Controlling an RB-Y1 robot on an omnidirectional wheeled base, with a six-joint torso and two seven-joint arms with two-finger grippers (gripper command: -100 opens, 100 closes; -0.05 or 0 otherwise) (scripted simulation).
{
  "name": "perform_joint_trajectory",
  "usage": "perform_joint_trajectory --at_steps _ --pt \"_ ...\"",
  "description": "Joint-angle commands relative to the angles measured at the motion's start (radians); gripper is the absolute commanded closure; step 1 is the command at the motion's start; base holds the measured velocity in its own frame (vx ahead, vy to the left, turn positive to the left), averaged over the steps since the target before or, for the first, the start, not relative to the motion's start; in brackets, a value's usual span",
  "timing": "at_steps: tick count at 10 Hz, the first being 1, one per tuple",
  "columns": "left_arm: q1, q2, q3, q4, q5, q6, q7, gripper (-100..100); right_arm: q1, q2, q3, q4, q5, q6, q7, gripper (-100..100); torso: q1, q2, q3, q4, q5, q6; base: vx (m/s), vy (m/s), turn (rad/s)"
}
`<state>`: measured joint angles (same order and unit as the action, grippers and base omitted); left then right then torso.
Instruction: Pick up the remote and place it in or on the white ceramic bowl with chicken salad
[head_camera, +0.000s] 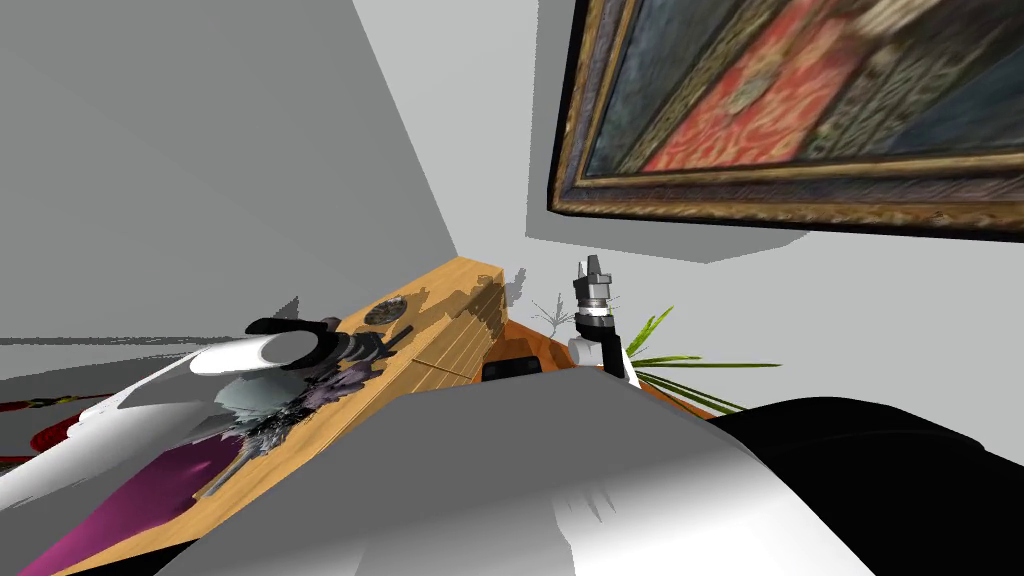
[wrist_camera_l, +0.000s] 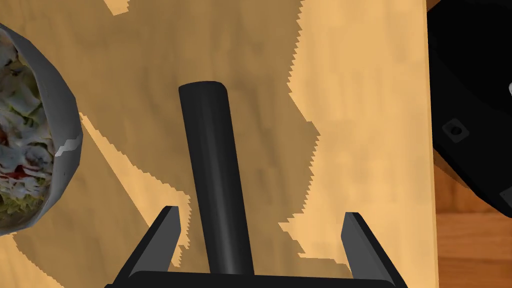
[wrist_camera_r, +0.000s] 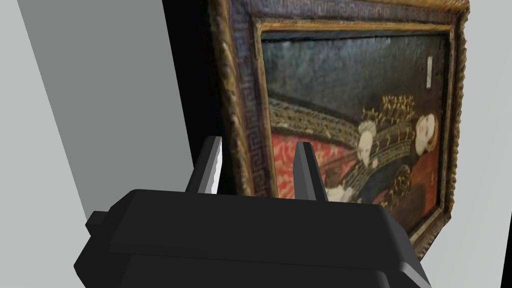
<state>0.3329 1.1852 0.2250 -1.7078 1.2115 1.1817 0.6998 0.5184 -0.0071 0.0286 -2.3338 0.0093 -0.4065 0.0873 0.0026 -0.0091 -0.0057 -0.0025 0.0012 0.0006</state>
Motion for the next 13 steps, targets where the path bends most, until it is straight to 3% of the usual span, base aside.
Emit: perform_joint_trajectory --at_steps 1,2,7,9,10,11,12,13 --pt "-0.010 0.018 -0.012 0.025 0.010 0.050 0.020 -100 0.000 0.000 0.000 0.000 0.000 0.000 0.000 0 0.000 0.000 0.000 0.000 0.000 0.000 0.095 -0.003 -0.025" --pt "-0.010 0.018 -0.012 0.025 0.010 0.054 0.020 -100 0.000 0.000 0.000 0.000 0.000 0.000 0.000 0 0.000 0.000 0.000 0.000 0.000 0.000 0.092 0.002 -0.008" --pt "0.005 0.058 -0.031 0.090 0.038 0.201 0.067 -100 0.000 0.000 0.000 0.000 0.000 0.000 0.000 0 0.000 -0.004 -0.002 -0.001 0.000 0.000 0.154 0.000 -0.022" --pt "0.010 0.063 -0.037 0.104 0.041 0.231 0.077 -100 0.000 0.000 0.000 0.000 0.000 0.000 0.000 0 0.000 -0.001 -0.001 0.000 0.000 0.000 0.101 0.000 -0.014" --pt "0.007 0.062 -0.035 0.100 0.040 0.220 0.072 -100 0.000 0.000 0.000 0.000 0.000 0.000 0.000 0 0.000 0.000 0.000 0.000 0.000 0.000 0.040 0.004 -0.002" --pt "0.008 0.063 -0.035 0.101 0.041 0.224 0.073 0 0.000 0.000 0.000 0.000 0.000 0.000 0.000 0 0.000 0.004 0.002 0.001 0.000 0.000 0.008 0.000 -0.001" --pt "0.005 0.035 -0.048 0.128 0.016 0.200 0.053 -100 0.000 0.000 0.000 0.000 0.000 0.000 0.000 0 0.000 0.006 0.003 0.001 0.000 0.000 0.001 -0.010 -0.036" --pt "0.003 0.017 -0.056 0.146 0.000 0.184 0.040 -100 0.000 0.000 0.000 0.000 0.000 0.000 0.000 0 -0.001 0.007 0.004 0.002 0.000 0.000 -0.004 -0.021 -0.049"
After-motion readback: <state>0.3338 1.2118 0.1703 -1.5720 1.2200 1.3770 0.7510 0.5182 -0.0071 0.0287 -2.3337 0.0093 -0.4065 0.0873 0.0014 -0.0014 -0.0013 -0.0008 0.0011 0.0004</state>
